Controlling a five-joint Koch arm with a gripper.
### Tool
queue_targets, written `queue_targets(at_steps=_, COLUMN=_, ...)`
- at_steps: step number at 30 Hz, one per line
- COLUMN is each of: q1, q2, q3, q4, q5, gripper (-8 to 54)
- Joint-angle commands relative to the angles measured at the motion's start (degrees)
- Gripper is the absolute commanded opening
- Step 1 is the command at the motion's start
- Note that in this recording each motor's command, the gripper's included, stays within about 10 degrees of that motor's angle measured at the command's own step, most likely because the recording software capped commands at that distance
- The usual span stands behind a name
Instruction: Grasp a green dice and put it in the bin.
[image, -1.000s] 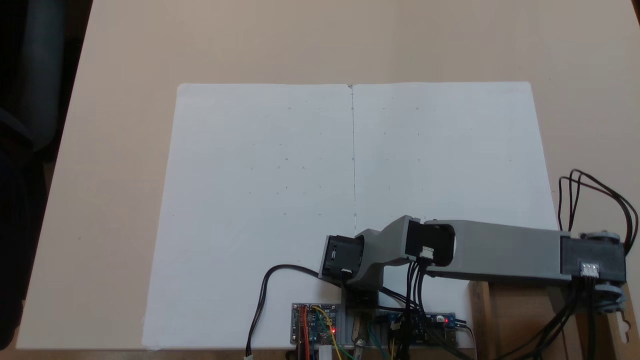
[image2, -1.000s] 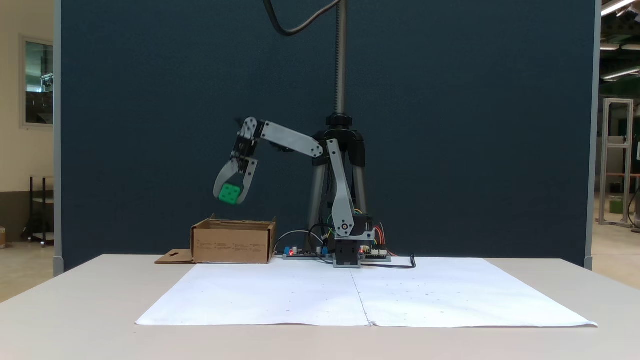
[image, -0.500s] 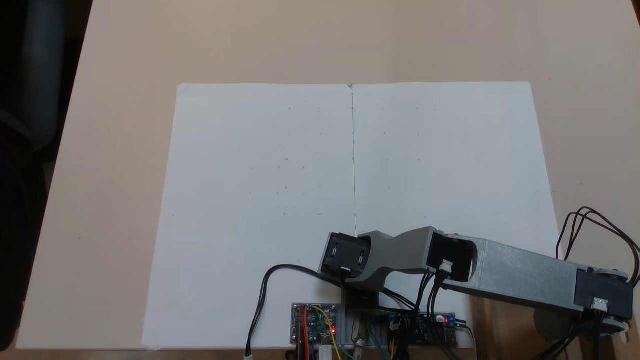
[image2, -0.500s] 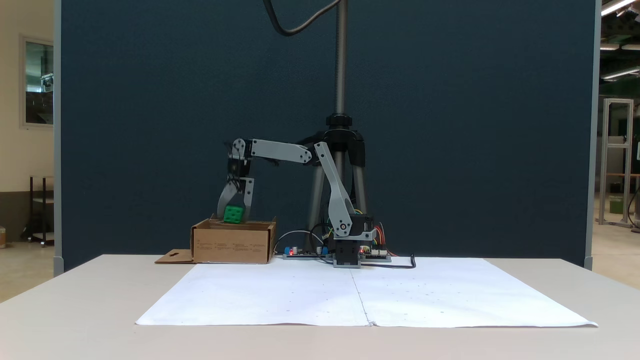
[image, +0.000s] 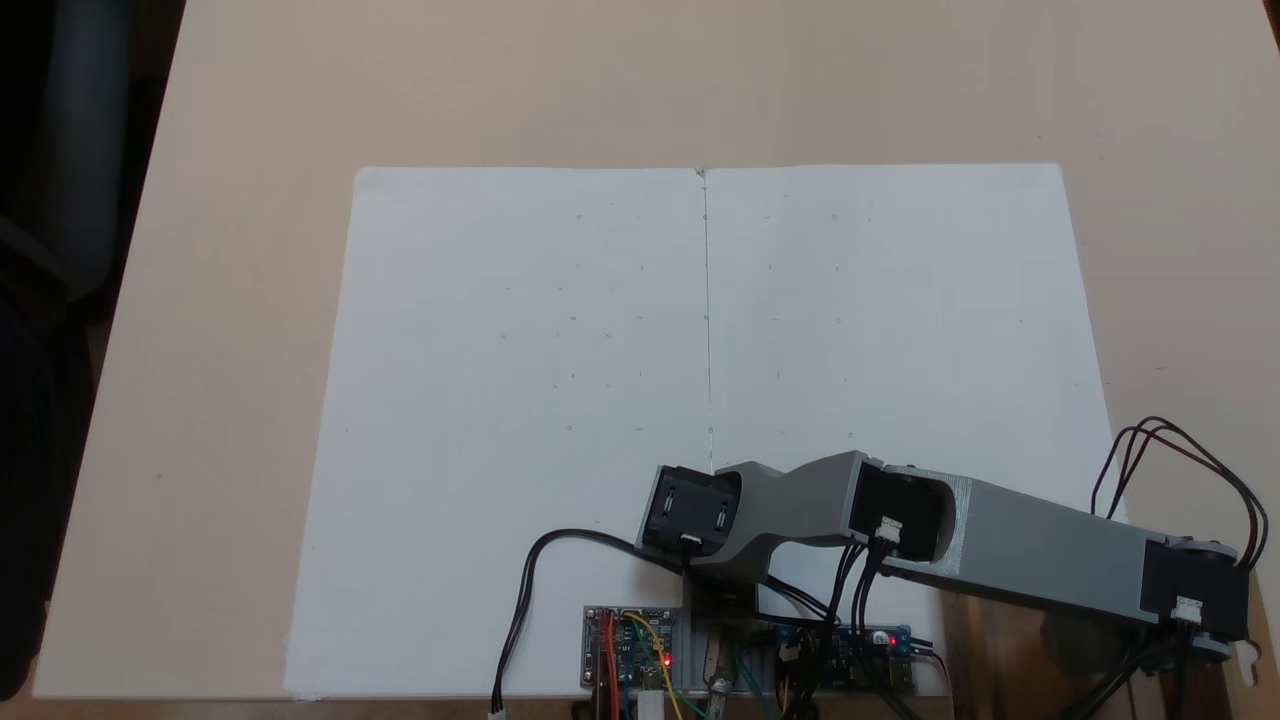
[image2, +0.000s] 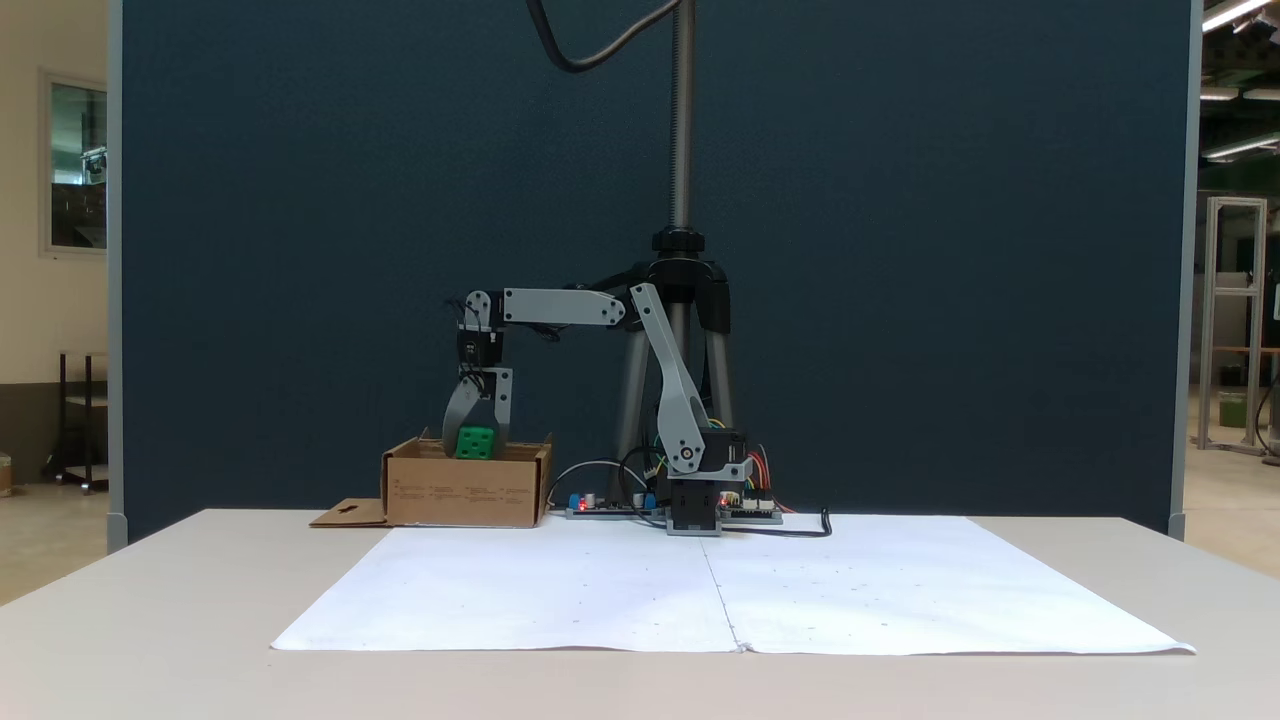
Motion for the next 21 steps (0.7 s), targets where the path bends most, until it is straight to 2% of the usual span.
queue_targets(at_steps=1, q1=-0.62, q2=2.9, q3=0.88, q4=-0.7, q5=-5.36, gripper=33.0)
queue_targets(at_steps=4, q1=-1.76, q2=2.9, q3=3.96, q4=-1.14, q5=-5.01, gripper=42.8)
queue_targets(at_steps=5, q1=-1.93, q2=2.9, q3=4.57, q4=-1.58, q5=-4.92, gripper=44.4)
queue_targets(at_steps=10, q1=-3.08, q2=3.34, q3=4.57, q4=-5.71, q5=-3.43, gripper=43.6)
queue_targets(at_steps=15, q1=-6.77, q2=5.98, q3=2.64, q4=-19.4, q5=11.93, gripper=41.3)
queue_targets(at_steps=21, q1=-11.95, q2=7.47, q3=-13.01, q4=-23.99, q5=23.89, gripper=41.3)
